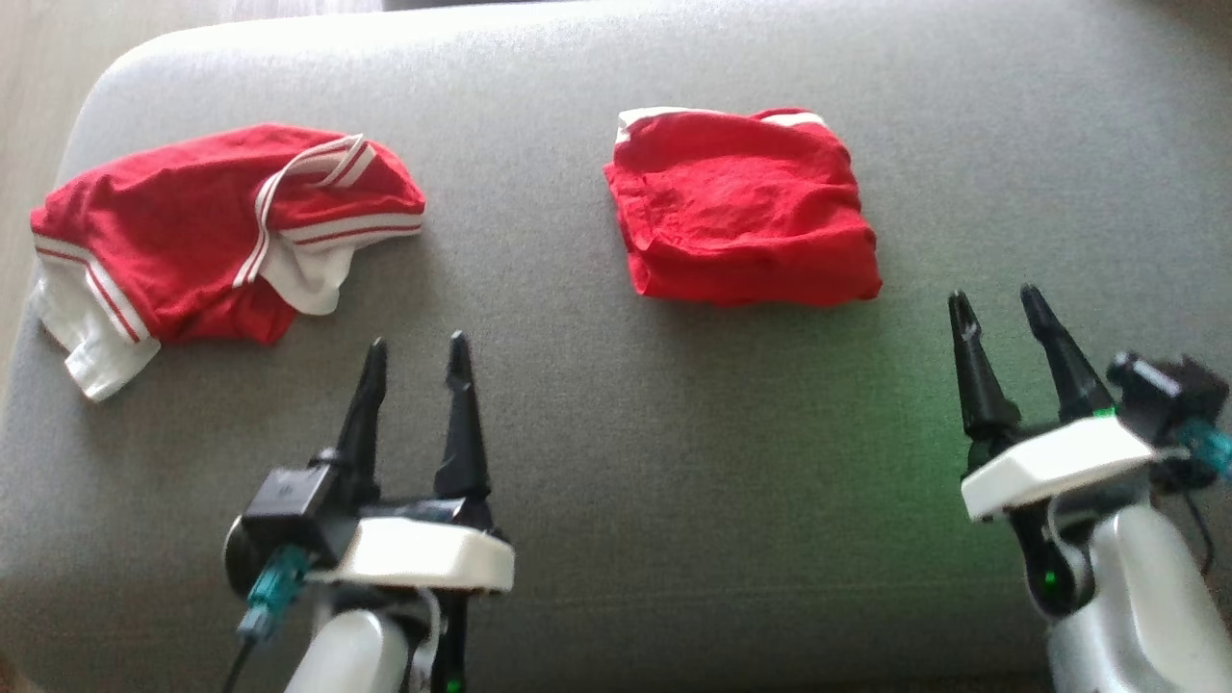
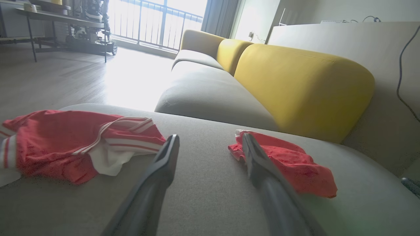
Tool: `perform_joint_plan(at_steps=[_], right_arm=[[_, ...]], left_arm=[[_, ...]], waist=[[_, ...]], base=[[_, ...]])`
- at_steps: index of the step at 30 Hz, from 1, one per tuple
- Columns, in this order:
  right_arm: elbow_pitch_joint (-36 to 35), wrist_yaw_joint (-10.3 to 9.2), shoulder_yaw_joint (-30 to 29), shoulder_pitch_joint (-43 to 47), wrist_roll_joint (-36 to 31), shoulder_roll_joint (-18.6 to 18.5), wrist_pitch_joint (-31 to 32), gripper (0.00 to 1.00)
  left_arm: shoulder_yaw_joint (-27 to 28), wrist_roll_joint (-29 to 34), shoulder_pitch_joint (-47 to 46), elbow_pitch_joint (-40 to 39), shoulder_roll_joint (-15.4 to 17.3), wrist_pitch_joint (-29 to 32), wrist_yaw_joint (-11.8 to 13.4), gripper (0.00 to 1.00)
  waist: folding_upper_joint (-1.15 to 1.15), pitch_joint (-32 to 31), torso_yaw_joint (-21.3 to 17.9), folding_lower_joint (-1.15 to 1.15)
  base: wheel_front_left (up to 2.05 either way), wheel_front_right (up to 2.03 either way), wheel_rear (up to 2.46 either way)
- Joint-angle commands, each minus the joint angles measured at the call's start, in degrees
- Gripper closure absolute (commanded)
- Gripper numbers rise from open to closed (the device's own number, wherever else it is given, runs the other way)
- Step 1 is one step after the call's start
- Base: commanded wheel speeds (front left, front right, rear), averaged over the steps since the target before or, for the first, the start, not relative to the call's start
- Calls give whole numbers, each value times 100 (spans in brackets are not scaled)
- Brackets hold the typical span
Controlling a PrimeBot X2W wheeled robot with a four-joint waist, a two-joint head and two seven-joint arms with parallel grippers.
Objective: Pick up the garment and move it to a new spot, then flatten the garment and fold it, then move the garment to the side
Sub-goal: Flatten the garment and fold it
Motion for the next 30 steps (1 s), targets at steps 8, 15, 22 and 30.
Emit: perform_joint_plan(at_steps=[8, 15, 22, 30], right_arm=[[-279, -2, -83, 508, -754, 146, -448, 0], [-980, -2, -81, 976, -855, 161, -457, 0], [-1165, -2, -16, 1343, -705, 162, -458, 0], [-1115, -2, 61, 1325, -608, 163, -458, 0]], left_arm=[[513, 133, 498, -136, 13, -28, 102, 0], [588, 107, 748, -230, 13, -28, 105, 0], [614, 333, 916, -176, 13, -28, 59, 0], [532, 461, 885, -37, 13, -28, -85, 0]], waist=[[0, -394, -88, 0], [0, -538, -24, 0], [0, -612, 17, 0], [0, -572, 79, 0]], base=[[0, 0, 0], [0, 0, 0], [0, 0, 0], [0, 0, 0]])
